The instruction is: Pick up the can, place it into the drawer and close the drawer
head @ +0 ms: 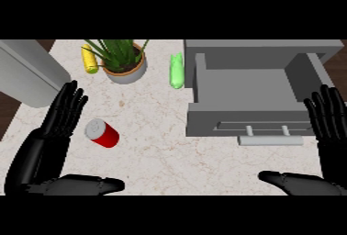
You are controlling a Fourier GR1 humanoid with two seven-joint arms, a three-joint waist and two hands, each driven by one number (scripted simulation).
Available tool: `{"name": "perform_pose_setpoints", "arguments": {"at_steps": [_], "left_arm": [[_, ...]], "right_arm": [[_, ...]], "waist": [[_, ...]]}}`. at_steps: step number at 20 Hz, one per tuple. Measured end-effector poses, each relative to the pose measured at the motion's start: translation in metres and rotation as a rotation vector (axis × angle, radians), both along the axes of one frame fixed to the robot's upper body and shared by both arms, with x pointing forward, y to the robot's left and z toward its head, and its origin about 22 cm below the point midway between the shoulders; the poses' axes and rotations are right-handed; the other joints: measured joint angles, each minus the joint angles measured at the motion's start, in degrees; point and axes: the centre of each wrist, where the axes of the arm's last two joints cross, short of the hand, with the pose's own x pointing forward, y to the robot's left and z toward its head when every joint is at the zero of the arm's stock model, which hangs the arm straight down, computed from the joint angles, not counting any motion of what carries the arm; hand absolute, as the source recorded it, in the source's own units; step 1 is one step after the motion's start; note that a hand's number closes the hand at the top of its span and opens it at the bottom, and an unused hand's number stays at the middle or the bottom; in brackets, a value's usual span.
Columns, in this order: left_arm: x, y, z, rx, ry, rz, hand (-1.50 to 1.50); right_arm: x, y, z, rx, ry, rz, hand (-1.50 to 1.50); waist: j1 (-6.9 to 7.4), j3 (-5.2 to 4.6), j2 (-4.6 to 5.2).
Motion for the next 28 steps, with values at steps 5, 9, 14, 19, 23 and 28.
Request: {"name": "perform_pose_setpoints", "arguments": {"at_steps": [5, 9, 14, 19, 23, 28], "left_arm": [[-0.004, -0.001, 0.006, 0.0, 0.05, 0.014, -1.5], [-0.013, 0.003, 0.009, -0.024, 0.071, 0.029, -1.5], [-0.009, 0.007, 0.007, -0.036, 0.097, 0.07, -1.5], [0.002, 0.018, 0.001, -0.042, 0.115, 0.088, -1.5], [0.009, 0.025, -0.013, -0.043, 0.12, 0.097, -1.5], [0.016, 0.019, -0.03, -0.04, 0.137, 0.098, -1.5]], "right_arm": [[-0.01, -0.008, -0.005, -0.002, 0.024, -0.011, -1.5], [-0.018, -0.012, -0.015, 0.001, 0.036, -0.015, -1.5], [-0.027, -0.02, -0.022, -0.007, 0.041, -0.023, -1.5], [-0.029, -0.025, -0.024, -0.007, 0.047, -0.024, -1.5], [-0.033, -0.025, -0.023, -0.005, 0.047, -0.021, -1.5], [-0.035, -0.038, -0.03, -0.013, 0.044, -0.02, -1.5]], "waist": [[0.06, -0.06, -0.04], [0.08, -0.08, -0.07], [0.05, -0.1, -0.06], [0.04, -0.1, -0.05], [0.01, -0.12, -0.05], [0.0, -0.11, -0.04]]}}
